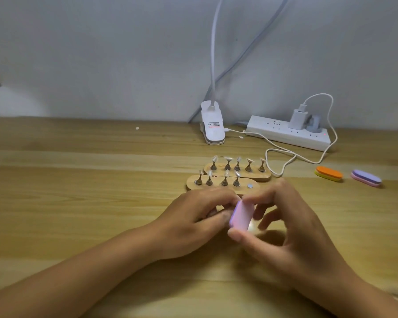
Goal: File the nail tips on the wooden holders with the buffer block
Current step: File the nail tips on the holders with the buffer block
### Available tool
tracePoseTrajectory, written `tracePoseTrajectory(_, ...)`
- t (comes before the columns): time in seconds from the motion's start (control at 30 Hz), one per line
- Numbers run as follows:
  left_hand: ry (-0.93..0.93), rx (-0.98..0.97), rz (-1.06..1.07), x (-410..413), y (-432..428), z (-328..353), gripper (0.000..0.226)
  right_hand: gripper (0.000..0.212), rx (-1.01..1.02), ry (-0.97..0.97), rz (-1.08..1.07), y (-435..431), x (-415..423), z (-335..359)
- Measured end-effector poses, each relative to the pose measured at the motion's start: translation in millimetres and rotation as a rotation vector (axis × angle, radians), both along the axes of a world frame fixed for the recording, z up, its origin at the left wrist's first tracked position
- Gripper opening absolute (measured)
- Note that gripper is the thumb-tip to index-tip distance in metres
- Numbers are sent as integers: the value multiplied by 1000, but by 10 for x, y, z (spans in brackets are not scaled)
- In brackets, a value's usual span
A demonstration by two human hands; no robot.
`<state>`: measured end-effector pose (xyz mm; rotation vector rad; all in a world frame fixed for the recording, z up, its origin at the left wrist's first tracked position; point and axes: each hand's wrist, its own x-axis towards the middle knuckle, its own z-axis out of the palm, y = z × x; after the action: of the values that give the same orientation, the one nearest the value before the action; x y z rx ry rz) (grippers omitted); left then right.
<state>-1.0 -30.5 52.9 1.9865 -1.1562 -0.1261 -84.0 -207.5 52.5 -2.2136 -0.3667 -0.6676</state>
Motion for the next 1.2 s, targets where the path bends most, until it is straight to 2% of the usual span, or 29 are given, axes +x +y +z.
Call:
tracePoseTrajectory(0.13, 59, -22, 14, 15, 0, 1, 15, 34, 143, 67, -51, -42, 16, 2)
tracePoseTrajectory(0.27, 87, -35, 0, 23, 0, -9, 16, 35, 11, 55, -5, 12, -22, -28)
tracePoseTrajectory(0.33, 158, -78, -3, 28, 5, -10, 17, 34, 142, 129, -16, -26, 8, -31)
tracePoseTrajectory(0.43, 256, -144, 9, 29, 9, -1, 19, 36, 311, 166, -153, -138, 80, -27)
tracePoseTrajectory(0.5, 244, -143, 11, 30, 5, 1, 17, 44, 253, 126, -129, -96, 51, -8)
tracePoseTrajectory(0.6, 181, -83, 14, 35, 5, -1, 15, 44, 14, 75, -20, 24, -15, -13)
tracePoseTrajectory(0.63, 148, -57, 20, 36, 3, -1, 16, 42, -18, 73, -25, 23, -17, -8)
tracePoseTrajectory(0.73, 30, 12, 39, 27, -4, -1, 18, 37, 56, 68, -114, -31, 9, 34)
tracePoseTrajectory(0.8, -27, 35, 19, 6, 3, 4, 15, 35, -57, 26, -110, -11, -17, 36)
tracePoseTrajectory(0.9, -108, 78, 15, -22, 0, 20, 25, 32, -146, 38, -8, 45, -65, 27)
tracePoseTrajectory(1.0, -98, 65, 18, -13, 2, 11, 16, 34, -91, 34, -92, 10, -38, 55)
tracePoseTrajectory(1.07, -82, 63, 13, -6, 7, 8, 16, 32, -146, 18, -142, 12, -28, 43)
tracePoseTrajectory(1.13, -58, 54, 11, -12, 6, 16, 16, 29, -190, 26, -117, 16, -45, 26)
tracePoseTrajectory(1.2, -23, 33, 23, -15, 7, 25, 19, 29, -135, 47, -97, 2, -50, 33)
